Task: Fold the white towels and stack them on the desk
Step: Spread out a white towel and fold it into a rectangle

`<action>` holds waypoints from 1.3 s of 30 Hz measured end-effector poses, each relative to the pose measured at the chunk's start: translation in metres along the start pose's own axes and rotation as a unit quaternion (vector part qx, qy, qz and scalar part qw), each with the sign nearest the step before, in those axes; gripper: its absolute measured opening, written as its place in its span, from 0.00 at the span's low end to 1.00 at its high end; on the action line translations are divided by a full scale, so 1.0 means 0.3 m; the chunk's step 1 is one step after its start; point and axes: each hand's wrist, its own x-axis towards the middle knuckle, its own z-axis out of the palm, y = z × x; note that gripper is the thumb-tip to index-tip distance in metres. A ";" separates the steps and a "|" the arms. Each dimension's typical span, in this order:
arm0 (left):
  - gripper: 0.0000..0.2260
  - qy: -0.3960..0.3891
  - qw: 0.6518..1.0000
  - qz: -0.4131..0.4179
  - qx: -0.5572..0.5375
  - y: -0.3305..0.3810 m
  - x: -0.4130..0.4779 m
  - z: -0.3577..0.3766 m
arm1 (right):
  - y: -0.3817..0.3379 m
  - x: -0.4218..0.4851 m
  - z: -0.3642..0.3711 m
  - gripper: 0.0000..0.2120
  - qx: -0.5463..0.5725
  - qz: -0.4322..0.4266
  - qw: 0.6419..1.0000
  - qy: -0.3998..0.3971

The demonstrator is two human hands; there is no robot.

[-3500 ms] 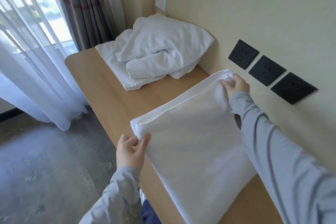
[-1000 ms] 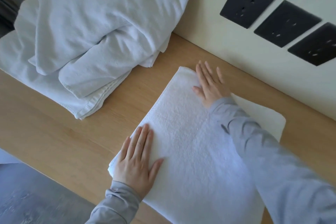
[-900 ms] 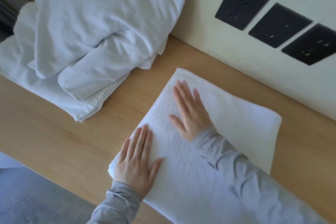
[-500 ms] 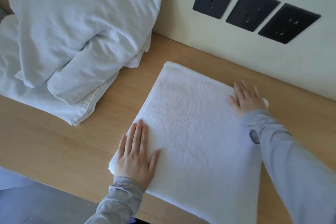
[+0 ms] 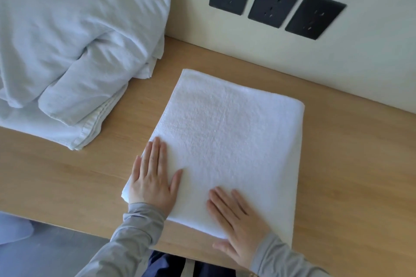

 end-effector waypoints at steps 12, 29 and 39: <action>0.37 0.013 1.000 0.001 0.026 0.006 -0.013 0.003 | 0.643 -0.031 -0.022 0.33 0.061 0.139 0.988 0.031; 0.32 -0.030 0.991 0.129 -0.019 0.658 -0.322 0.142 | 0.880 0.066 -0.007 0.31 0.075 0.071 0.992 0.075; 0.31 0.225 0.723 -0.511 -0.407 0.496 -0.303 0.005 | 0.941 0.446 -0.162 0.28 0.437 0.235 0.868 0.033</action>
